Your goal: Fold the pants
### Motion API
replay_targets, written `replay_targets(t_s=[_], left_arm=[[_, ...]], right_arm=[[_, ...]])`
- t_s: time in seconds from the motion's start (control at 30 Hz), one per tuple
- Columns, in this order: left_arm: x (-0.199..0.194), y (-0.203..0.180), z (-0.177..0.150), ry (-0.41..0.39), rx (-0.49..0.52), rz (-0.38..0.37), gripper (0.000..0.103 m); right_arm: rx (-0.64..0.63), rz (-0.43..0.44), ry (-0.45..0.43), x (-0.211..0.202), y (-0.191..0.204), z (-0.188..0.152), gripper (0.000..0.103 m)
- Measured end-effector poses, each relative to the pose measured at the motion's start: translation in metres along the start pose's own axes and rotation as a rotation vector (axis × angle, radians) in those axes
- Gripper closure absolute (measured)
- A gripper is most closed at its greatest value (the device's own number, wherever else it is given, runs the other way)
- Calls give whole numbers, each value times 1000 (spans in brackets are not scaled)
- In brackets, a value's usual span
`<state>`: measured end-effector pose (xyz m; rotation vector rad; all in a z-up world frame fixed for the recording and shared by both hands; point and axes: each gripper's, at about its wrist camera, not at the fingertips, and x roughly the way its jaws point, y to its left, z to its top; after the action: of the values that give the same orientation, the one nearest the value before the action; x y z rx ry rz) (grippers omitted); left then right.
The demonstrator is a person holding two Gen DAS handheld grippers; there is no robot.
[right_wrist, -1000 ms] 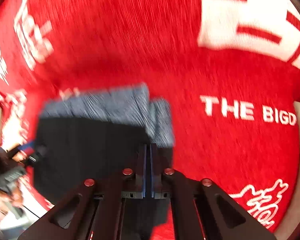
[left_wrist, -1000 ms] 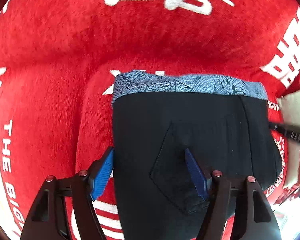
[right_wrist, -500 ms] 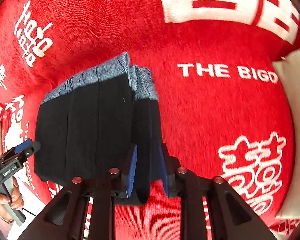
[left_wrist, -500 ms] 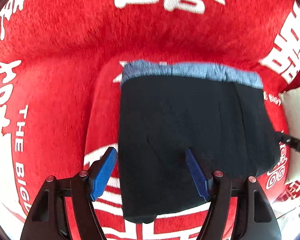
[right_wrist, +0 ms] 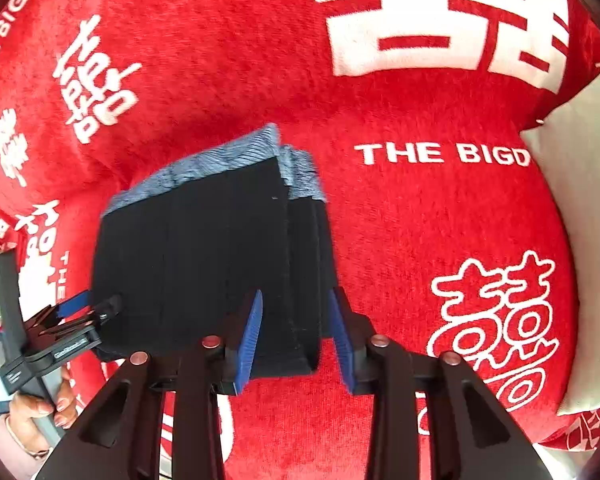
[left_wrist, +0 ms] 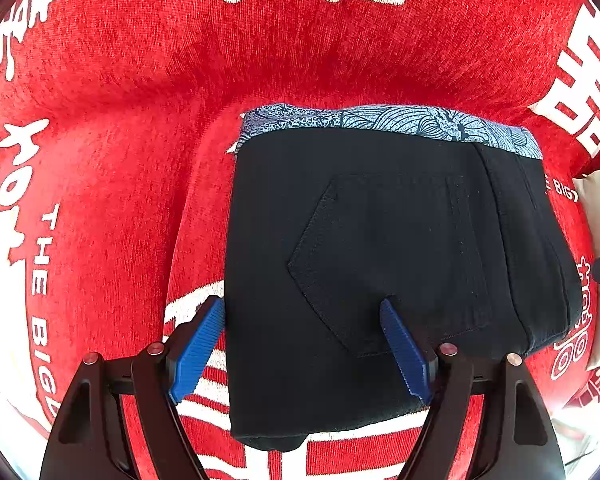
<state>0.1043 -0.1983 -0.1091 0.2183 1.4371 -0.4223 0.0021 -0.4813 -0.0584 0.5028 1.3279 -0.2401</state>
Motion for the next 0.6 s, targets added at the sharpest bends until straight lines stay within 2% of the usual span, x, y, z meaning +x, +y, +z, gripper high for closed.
replay_targets(t_s=[0.1, 0.2, 0.4, 0.47, 0.6], left_arm=[[0, 0, -1, -4, -4, 2, 22], [2, -1, 0, -7, -8, 9, 22], [-1, -9, -6, -18, 14, 29, 22], [-2, -10, -7, -21, 13, 32, 22], [-2, -10, -8, -17, 7, 36, 22]], right_arm=[[-24, 48, 6, -6, 8, -4, 65], [-83, 73, 35, 6, 22, -9, 66], [-67, 28, 122, 42, 15, -28, 67], [-49, 41, 121, 45, 10, -30, 67], [-106, 5, 109, 48, 16, -33, 67]])
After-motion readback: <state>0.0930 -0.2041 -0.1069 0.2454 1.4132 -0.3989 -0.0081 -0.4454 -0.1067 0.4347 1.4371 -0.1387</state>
